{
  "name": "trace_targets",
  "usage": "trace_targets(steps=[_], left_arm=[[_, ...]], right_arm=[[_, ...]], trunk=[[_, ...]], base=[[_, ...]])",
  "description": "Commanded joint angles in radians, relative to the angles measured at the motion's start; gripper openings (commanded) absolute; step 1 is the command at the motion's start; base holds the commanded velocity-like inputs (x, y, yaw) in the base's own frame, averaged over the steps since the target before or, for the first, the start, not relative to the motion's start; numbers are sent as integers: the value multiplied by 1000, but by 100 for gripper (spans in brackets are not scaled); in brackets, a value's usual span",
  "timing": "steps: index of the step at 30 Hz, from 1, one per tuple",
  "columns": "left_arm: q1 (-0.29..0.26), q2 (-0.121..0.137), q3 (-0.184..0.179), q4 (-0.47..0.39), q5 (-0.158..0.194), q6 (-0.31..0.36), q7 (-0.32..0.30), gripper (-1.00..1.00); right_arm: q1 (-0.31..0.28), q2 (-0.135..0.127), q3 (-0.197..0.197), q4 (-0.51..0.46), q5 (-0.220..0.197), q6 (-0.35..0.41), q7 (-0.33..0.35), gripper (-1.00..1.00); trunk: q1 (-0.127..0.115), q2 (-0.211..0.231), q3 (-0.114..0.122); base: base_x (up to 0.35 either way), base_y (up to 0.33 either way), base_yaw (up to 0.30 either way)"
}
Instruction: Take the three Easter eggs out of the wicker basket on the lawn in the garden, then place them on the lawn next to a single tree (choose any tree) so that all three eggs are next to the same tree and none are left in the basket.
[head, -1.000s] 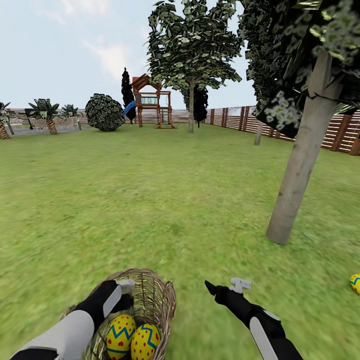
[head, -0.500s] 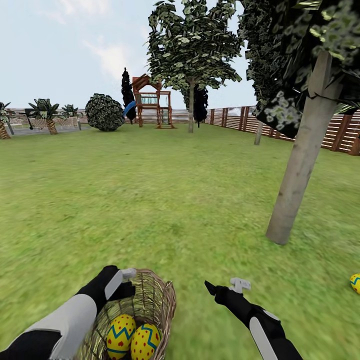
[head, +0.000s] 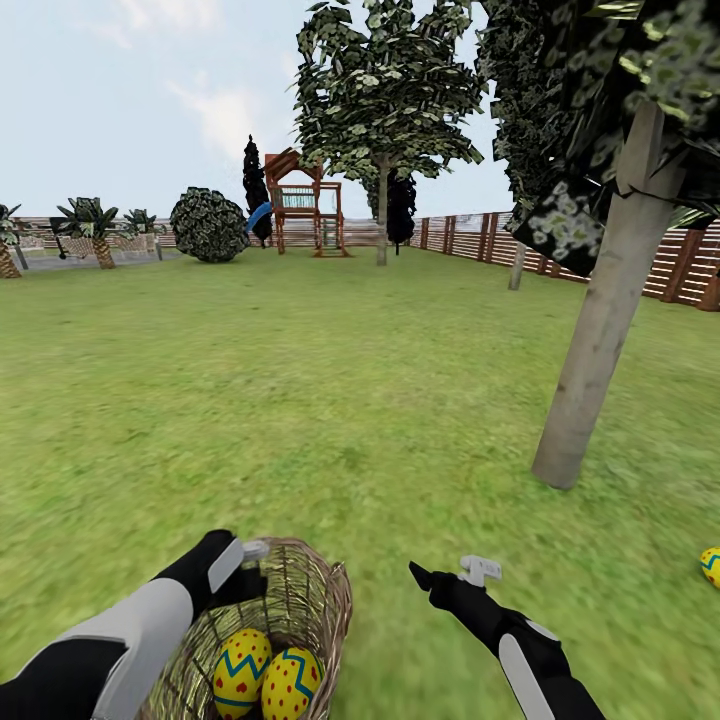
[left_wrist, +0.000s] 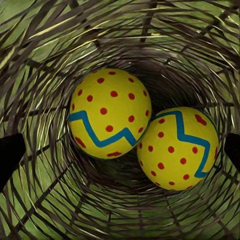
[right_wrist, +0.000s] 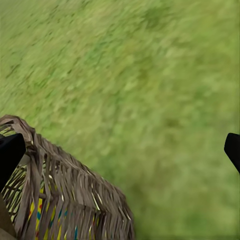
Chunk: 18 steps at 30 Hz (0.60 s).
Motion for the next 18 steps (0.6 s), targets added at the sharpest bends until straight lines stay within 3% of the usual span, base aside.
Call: trace_targets(steps=[1, 18], left_arm=[[0, 1, -6, 1, 11, 4, 4, 100], [1, 5, -8, 11, 12, -53, -41, 100]], right_arm=[[0, 0, -1, -1, -5, 5, 1, 100], [0, 0, -1, -1, -5, 5, 0, 100]], trunk=[[0, 0, -1], [0, 0, -1]], base=[[0, 0, 0], [0, 0, 0]])
